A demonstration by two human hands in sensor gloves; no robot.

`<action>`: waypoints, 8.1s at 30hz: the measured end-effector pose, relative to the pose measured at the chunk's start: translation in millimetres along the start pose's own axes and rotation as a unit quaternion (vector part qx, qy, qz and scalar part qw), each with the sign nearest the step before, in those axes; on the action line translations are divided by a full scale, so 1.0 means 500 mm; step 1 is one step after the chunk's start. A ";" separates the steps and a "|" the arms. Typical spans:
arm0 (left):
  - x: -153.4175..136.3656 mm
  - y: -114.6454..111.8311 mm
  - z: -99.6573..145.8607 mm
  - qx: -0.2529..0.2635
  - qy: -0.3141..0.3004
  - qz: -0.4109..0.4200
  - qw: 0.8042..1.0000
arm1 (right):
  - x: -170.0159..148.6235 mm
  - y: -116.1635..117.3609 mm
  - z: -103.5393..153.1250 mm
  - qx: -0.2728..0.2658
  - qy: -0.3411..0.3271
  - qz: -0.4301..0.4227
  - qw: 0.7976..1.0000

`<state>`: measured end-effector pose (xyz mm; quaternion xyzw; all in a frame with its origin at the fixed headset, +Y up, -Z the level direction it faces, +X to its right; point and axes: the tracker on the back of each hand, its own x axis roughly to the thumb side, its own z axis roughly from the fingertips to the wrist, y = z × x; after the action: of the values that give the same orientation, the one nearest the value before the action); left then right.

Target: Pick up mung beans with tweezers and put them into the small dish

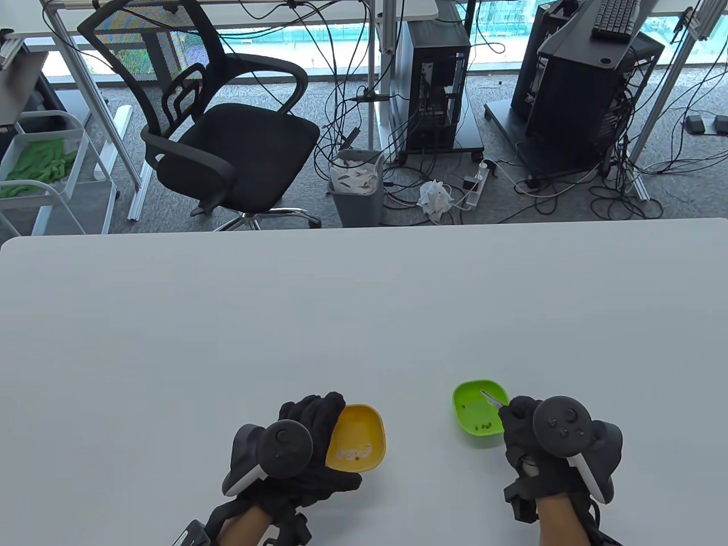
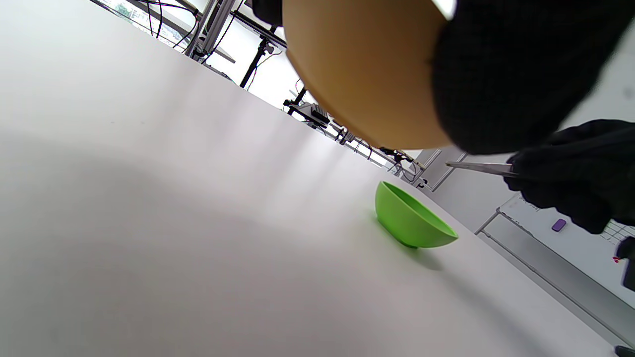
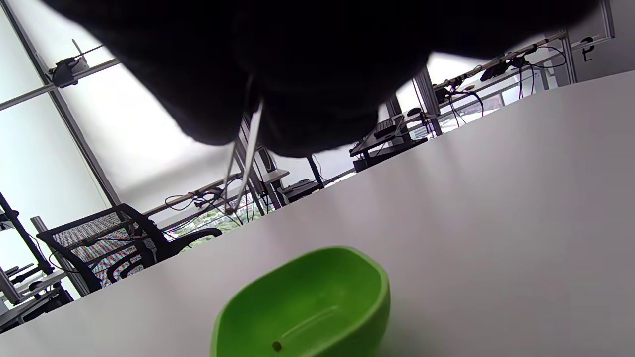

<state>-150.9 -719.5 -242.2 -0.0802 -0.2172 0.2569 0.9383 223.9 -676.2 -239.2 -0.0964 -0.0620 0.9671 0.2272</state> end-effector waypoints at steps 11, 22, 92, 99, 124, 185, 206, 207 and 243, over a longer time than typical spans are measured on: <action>0.001 -0.001 0.000 -0.005 0.000 0.000 1.000 | -0.005 0.004 -0.003 0.009 0.012 0.000 1.000; 0.000 0.001 0.000 -0.002 0.001 0.000 1.000 | -0.004 0.007 -0.003 0.015 0.010 -0.006 1.000; 0.006 -0.004 -0.007 -0.011 -0.003 -0.008 1.000 | 0.160 -0.035 0.064 0.000 -0.178 -0.036 0.983; 0.004 -0.002 -0.004 -0.008 -0.006 -0.004 1.000 | 0.034 -0.020 0.010 -0.041 -0.028 0.028 0.998; -0.001 0.001 0.002 -0.008 -0.022 0.006 1.000 | 0.000 0.023 -0.013 0.009 0.015 0.025 1.000; -0.075 -0.001 -0.075 -0.097 0.105 -0.008 0.990 | 0.016 0.036 -0.004 0.059 -0.003 -0.072 0.996; 0.014 0.002 0.036 -0.007 0.114 -0.112 0.987 | 0.008 0.029 -0.001 0.028 0.027 -0.060 0.997; 0.013 -0.001 0.037 -0.011 0.114 -0.112 0.987 | 0.005 0.024 -0.001 0.010 0.037 -0.045 0.998; 0.011 -0.005 0.042 -0.020 0.111 -0.107 0.988 | -0.121 0.125 -0.052 -0.003 0.239 0.156 0.958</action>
<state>-154.8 -717.8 -220.7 -0.1027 -0.1242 0.1403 0.9769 256.1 -757.2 -265.3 -0.3339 0.0073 0.9391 0.0811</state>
